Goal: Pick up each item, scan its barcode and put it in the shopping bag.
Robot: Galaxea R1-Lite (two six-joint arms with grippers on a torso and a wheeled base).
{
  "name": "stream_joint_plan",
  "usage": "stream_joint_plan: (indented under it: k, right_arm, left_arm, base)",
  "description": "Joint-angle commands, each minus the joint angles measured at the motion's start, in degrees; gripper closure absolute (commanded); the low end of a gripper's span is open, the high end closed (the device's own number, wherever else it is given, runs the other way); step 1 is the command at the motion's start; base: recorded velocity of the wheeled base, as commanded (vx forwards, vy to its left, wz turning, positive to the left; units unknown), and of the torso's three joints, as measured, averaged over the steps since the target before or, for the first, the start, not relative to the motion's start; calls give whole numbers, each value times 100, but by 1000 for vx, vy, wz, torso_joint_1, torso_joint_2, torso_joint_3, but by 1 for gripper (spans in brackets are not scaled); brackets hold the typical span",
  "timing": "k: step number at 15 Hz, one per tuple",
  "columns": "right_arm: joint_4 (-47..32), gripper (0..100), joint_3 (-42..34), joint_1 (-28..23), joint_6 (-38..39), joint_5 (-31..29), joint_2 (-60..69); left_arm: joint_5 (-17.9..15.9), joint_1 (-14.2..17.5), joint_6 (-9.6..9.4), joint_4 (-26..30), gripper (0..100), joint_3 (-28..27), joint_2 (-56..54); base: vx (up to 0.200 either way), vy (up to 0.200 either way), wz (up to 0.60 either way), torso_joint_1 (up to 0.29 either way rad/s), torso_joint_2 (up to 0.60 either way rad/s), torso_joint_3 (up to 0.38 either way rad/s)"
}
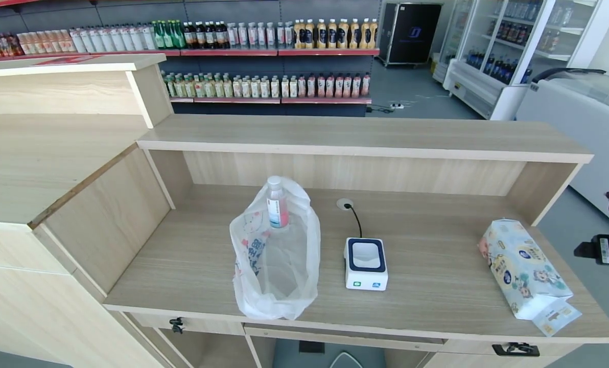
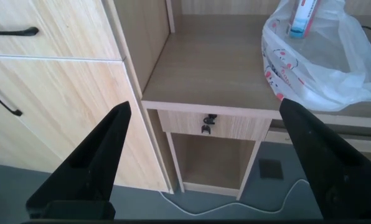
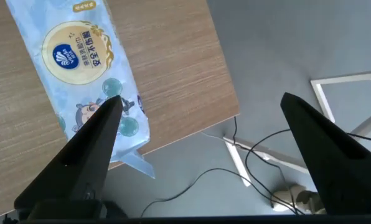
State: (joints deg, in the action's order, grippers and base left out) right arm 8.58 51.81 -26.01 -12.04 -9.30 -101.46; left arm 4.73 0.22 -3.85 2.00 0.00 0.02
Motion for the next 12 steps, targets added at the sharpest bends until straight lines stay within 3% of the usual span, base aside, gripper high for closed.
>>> stream_joint_plan:
  k: [1,3,5,12]
  right_arm:
    - [73,0,-13,9,0,7,-357]
    - [399,0,-31,17,9,34,-682]
    - [636,0,-83,44,27,420,-840]
    - [1937,0,-514,721,150,684,-1499]
  left_arm:
    - [2,4,-1,2,0,0,-2]
    - [2,4,-1,2,0,0,-2]
    - [2,4,-1,2,0,0,-2]
    - [2,4,7,2,0,0,-2]
  base:
    - [0,0,0,0,0,0]
    - [0,0,0,0,0,0]
    - [0,0,0,0,0,0]
    - [0,0,0,0,0,0]
